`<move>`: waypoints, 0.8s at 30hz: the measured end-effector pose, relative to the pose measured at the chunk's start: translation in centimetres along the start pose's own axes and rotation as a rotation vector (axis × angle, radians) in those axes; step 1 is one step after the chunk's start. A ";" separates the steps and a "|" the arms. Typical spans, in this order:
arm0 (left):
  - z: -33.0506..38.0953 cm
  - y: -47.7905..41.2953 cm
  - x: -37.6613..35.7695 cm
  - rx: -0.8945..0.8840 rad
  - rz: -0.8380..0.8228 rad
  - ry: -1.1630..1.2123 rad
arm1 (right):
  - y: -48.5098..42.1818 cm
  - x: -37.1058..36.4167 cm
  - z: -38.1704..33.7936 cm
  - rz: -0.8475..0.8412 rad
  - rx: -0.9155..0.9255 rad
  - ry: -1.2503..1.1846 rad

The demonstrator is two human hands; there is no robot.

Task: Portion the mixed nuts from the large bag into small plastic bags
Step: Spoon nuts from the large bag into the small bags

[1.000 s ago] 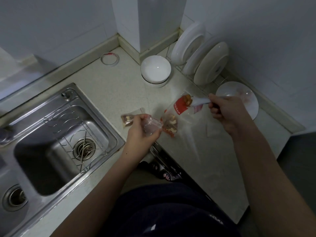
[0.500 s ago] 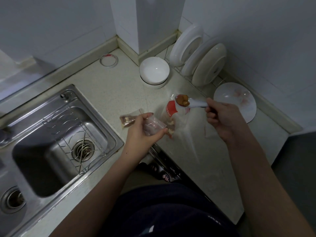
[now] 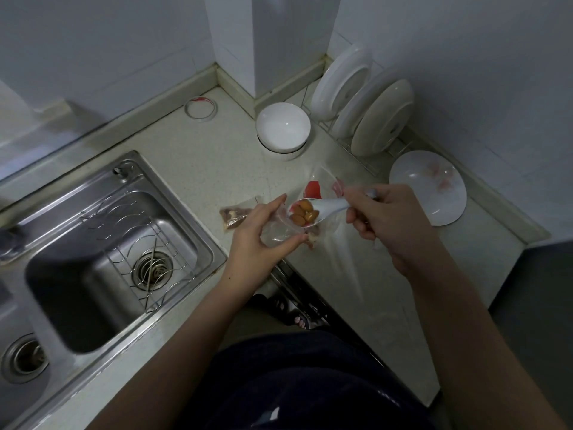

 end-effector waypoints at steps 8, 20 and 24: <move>-0.1 -0.1 -0.5 0.010 -0.046 0.057 | 2.1 -3.8 -4.2 -0.162 0.323 0.324; -0.6 -0.3 0.2 0.025 0.023 0.100 | 2.4 -4.7 -7.0 -0.131 0.568 0.556; -1.2 -0.5 0.6 0.040 0.035 0.042 | 1.0 -0.9 -7.0 0.095 0.477 0.447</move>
Point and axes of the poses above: each hand's wrist, its own y-axis away from the middle knuckle, its own x-axis out of the back of the hand, z = x × y, the point moved 10 cm from there along -y, towards the middle knuckle, and after that the axes turned 4 degrees about z, right-handed, at the moved point
